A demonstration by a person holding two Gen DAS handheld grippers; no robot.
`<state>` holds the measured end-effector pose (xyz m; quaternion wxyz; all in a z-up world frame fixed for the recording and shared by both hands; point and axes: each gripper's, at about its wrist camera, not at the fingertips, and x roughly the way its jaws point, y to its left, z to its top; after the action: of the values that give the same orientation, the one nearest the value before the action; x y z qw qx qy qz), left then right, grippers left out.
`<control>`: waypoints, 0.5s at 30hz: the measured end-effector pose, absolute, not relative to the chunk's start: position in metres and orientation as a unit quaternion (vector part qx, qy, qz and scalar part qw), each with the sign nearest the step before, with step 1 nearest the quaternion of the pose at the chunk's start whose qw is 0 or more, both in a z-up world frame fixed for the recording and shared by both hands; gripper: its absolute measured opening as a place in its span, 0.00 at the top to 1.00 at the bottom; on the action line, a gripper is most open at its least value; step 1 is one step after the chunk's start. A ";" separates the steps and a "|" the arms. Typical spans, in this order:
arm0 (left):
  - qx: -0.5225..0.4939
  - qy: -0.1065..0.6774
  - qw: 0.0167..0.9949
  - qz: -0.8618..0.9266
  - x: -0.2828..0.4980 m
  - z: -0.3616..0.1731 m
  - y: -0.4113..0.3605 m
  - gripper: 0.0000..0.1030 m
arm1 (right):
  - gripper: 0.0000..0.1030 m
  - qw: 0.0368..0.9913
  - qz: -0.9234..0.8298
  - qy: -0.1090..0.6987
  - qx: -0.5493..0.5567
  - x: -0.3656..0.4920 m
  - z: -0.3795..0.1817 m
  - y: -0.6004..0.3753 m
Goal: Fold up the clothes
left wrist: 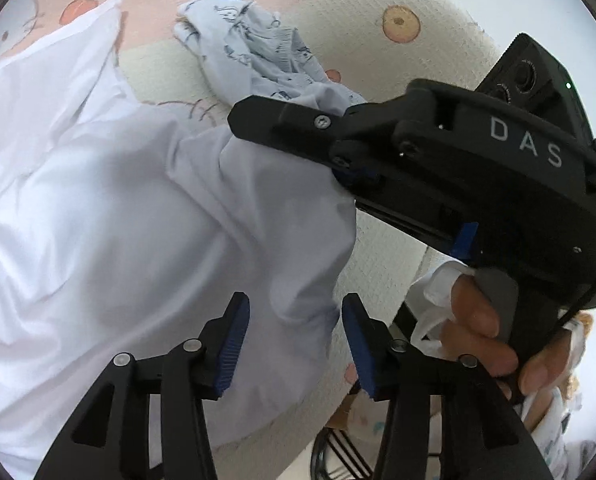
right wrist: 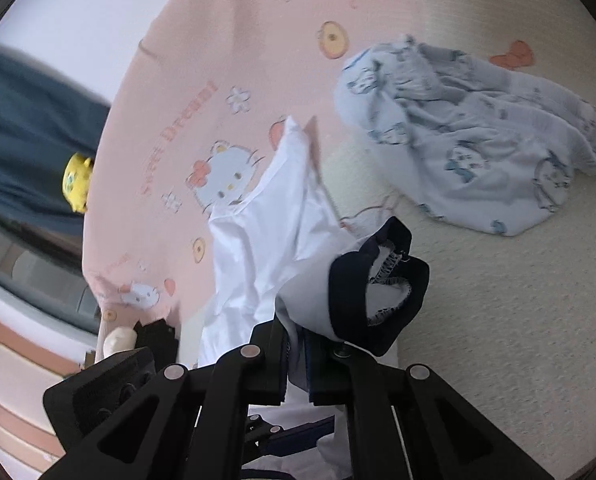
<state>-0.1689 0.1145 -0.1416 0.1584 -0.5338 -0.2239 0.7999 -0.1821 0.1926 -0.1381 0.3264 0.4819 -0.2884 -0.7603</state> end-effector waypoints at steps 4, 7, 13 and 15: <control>-0.533 -0.253 0.138 0.795 -0.155 -0.142 0.088 0.57 | 0.94 0.328 -0.761 -0.263 0.493 -0.180 -0.140 0.182; -0.526 -0.258 0.125 0.801 -0.148 -0.134 0.069 0.57 | 0.93 0.332 -0.757 -0.255 0.501 -0.179 -0.143 0.177; -0.519 -0.271 0.115 0.802 -0.140 -0.131 0.030 0.57 | 0.93 0.332 -0.769 -0.188 0.514 -0.171 -0.144 0.157; -0.525 -0.264 0.112 0.801 -0.142 -0.130 0.016 0.57 | 0.93 0.339 -0.765 -0.171 0.520 -0.168 -0.148 0.148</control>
<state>-0.1423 0.0163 -0.1300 0.1119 -0.5247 -0.2643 0.8015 -0.1682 0.1482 -0.1485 0.3389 0.5201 -0.1712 -0.7651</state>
